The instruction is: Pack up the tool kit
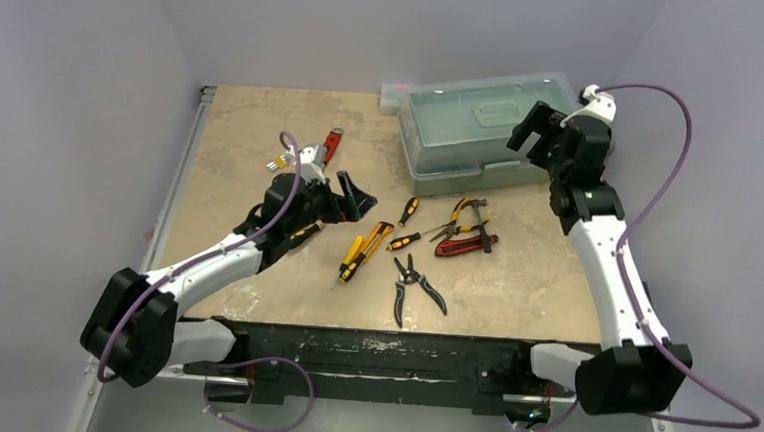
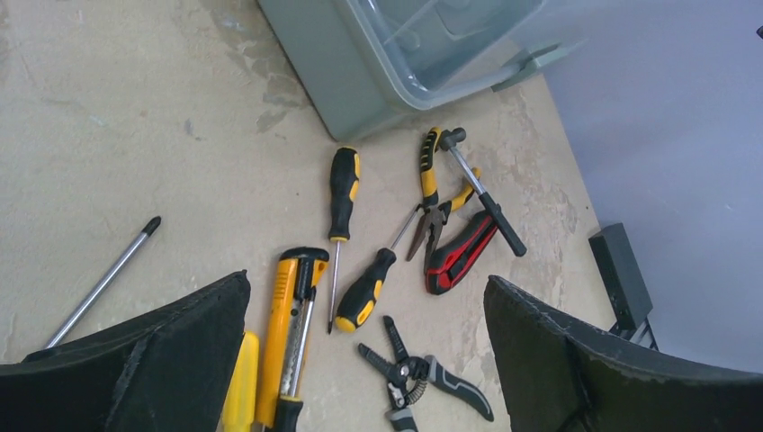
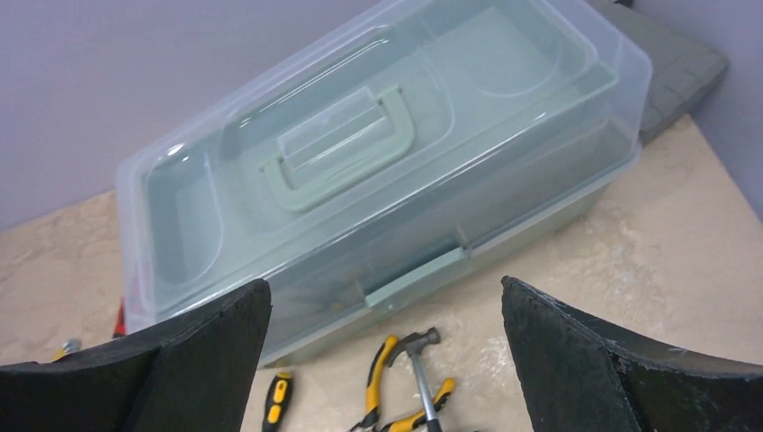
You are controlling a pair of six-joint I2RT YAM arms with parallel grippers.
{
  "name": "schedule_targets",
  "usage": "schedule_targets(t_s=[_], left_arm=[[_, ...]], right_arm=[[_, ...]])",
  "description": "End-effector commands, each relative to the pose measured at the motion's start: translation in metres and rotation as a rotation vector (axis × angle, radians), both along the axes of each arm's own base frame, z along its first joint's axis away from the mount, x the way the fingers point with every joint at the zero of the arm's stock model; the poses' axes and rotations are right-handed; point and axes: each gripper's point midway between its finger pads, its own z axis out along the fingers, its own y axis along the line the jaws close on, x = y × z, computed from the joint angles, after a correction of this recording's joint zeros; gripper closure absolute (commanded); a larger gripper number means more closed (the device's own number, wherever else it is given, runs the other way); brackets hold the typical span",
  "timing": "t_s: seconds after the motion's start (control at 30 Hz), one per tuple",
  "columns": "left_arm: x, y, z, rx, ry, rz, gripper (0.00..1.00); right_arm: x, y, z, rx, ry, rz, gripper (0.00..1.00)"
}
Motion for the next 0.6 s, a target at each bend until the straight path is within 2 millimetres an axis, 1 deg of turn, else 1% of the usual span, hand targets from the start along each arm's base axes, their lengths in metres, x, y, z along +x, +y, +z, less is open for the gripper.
schedule_targets(t_s=[0.0, 0.03, 0.07, 0.1, 0.2, 0.23, 0.37, 0.5, 0.57], left_arm=[[0.029, -0.018, 0.038, -0.067, -0.084, 0.030, 0.01], [0.034, -0.022, 0.042, -0.069, -0.088, 0.033, 0.02], [0.039, -0.026, 0.044, -0.068, -0.089, 0.036, 0.02], [0.045, -0.028, 0.046, -0.063, -0.093, 0.053, 0.02], [0.061, -0.040, 0.047, -0.037, -0.090, 0.077, 0.01], [0.066, -0.044, 0.053, -0.043, -0.100, 0.076, 0.01], [0.084, -0.061, 0.063, -0.050, -0.111, 0.074, 0.01], [0.102, -0.080, 0.071, -0.055, -0.116, 0.051, 0.01], [0.111, -0.090, 0.076, -0.065, -0.121, 0.039, 0.01]], right_arm=[[0.024, -0.037, 0.009, -0.132, 0.096, -0.125, 0.01], [0.031, -0.048, 0.012, -0.137, 0.118, -0.148, 0.01], [0.039, -0.054, 0.013, -0.131, 0.136, -0.147, 0.01], [0.045, -0.069, 0.015, -0.115, 0.143, -0.171, 0.01], [0.063, -0.097, 0.019, -0.073, 0.133, -0.201, 0.01], [0.069, -0.102, 0.019, -0.053, 0.131, -0.197, 0.01], [0.092, -0.131, 0.005, 0.044, 0.150, -0.197, 0.01], [0.114, -0.146, -0.009, 0.207, 0.096, -0.159, 0.01], [0.126, -0.146, -0.013, 0.259, 0.067, -0.138, 0.01]])
